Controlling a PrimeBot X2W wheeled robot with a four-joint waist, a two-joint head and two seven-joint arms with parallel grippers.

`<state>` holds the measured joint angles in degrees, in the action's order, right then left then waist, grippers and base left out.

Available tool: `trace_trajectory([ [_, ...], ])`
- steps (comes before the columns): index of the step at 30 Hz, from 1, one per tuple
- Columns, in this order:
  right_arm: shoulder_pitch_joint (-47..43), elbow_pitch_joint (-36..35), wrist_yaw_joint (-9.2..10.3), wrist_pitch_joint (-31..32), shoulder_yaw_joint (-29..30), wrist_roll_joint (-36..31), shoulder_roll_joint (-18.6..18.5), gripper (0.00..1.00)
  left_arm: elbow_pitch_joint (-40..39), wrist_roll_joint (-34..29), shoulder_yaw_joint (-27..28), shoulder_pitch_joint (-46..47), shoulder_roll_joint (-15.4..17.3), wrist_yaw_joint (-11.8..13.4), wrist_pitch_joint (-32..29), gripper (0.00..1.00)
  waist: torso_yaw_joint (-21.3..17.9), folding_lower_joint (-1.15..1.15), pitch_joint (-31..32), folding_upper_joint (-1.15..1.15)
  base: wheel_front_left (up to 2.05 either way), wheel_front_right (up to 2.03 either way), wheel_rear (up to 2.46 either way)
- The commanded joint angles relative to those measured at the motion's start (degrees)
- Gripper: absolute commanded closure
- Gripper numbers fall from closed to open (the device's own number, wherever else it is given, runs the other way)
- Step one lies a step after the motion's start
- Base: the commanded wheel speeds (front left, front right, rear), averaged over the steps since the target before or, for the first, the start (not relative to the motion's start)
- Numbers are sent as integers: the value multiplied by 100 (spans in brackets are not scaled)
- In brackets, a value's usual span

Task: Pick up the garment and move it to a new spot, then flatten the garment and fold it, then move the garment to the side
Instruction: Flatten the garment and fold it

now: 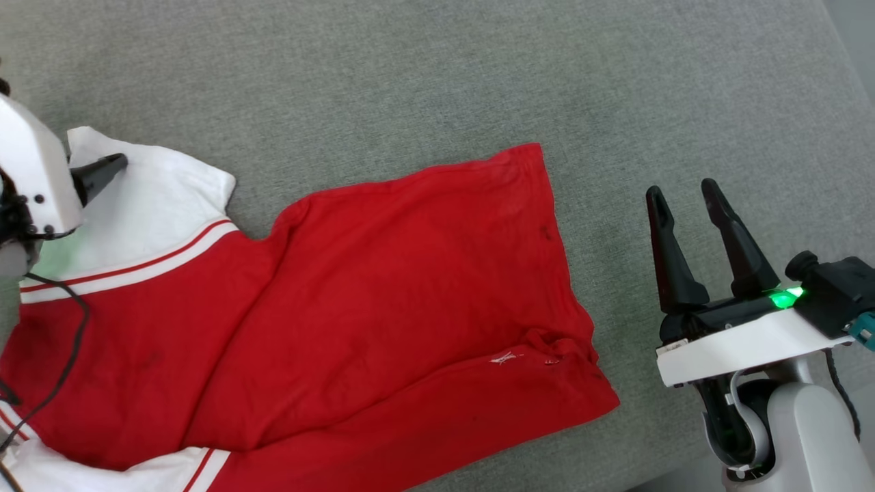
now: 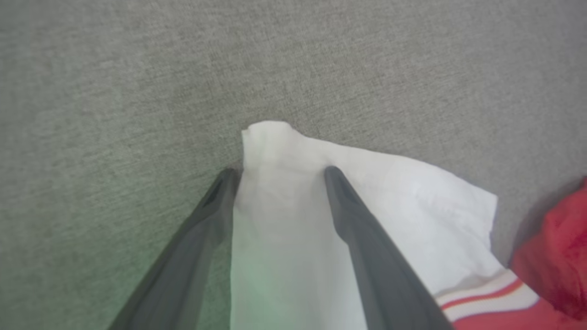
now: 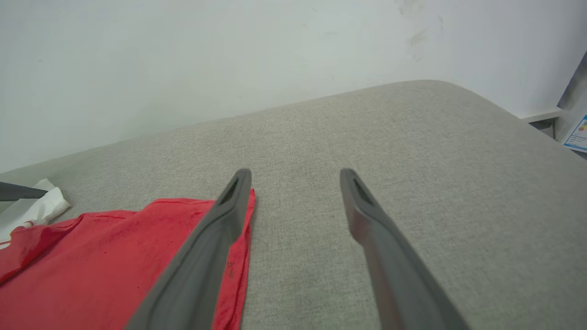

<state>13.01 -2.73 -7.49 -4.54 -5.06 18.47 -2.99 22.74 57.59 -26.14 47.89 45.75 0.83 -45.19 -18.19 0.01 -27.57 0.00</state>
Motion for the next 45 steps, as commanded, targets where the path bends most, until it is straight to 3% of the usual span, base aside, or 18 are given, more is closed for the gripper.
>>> trace_trajectory([
  [1,72,23,0,-42,-10,13,17,0,132,26,-100,-213,-75,-10,-108,0,-26,-1,-12,0,0,0,0],
  [2,79,47,0,-43,-13,30,17,0,218,92,-104,-266,-101,-9,-164,0,-38,-1,-9,0,0,0,0],
  [3,83,74,0,-45,-7,47,17,0,294,140,-121,-320,-131,-17,-231,50,-44,-1,-3,0,0,0,0],
  [4,92,94,0,-47,3,51,17,0,348,171,-147,-360,-154,-31,-275,71,-44,-1,6,0,0,0,0],
  [5,102,117,0,-40,14,61,18,0,386,189,-152,-375,-190,-53,-251,100,-40,-1,21,0,0,0,0],
  [12,316,362,0,451,15,453,16,0,506,46,-112,-126,-385,-198,282,100,114,-1,243,0,0,0,0],
  [26,2002,2074,0,3661,-238,905,-684,0,32,-369,-282,505,-879,-357,996,100,1097,-1,518,0,0,0,0],
  [30,2481,2492,0,4162,-327,813,-809,0,-182,-424,-344,557,-968,-367,1055,100,1338,-1,412,0,0,0,0],
  [38,2714,3441,0,5238,-487,758,-664,0,-379,-411,-359,434,-1009,-411,1224,100,1593,-1,307,0,0,0,0],
  [39,2723,3502,0,5303,-473,761,-628,54,-382,-402,-354,412,-1009,-409,1240,100,1605,-1,311,0,0,0,0],
  [40,2734,3547,0,5351,-466,744,-608,88,-385,-405,-347,402,-1004,-407,1267,100,1612,-1,317,0,0,0,0],
  [41,2748,3563,0,5367,-452,730,-596,100,-382,-413,-340,396,-1001,-403,1293,100,1617,-1,329,0,0,0,0],
  [45,2875,3507,0,5331,-391,719,-625,100,-350,-446,-310,343,-988,-398,1429,100,1619,-1,407,0,0,0,0],
])
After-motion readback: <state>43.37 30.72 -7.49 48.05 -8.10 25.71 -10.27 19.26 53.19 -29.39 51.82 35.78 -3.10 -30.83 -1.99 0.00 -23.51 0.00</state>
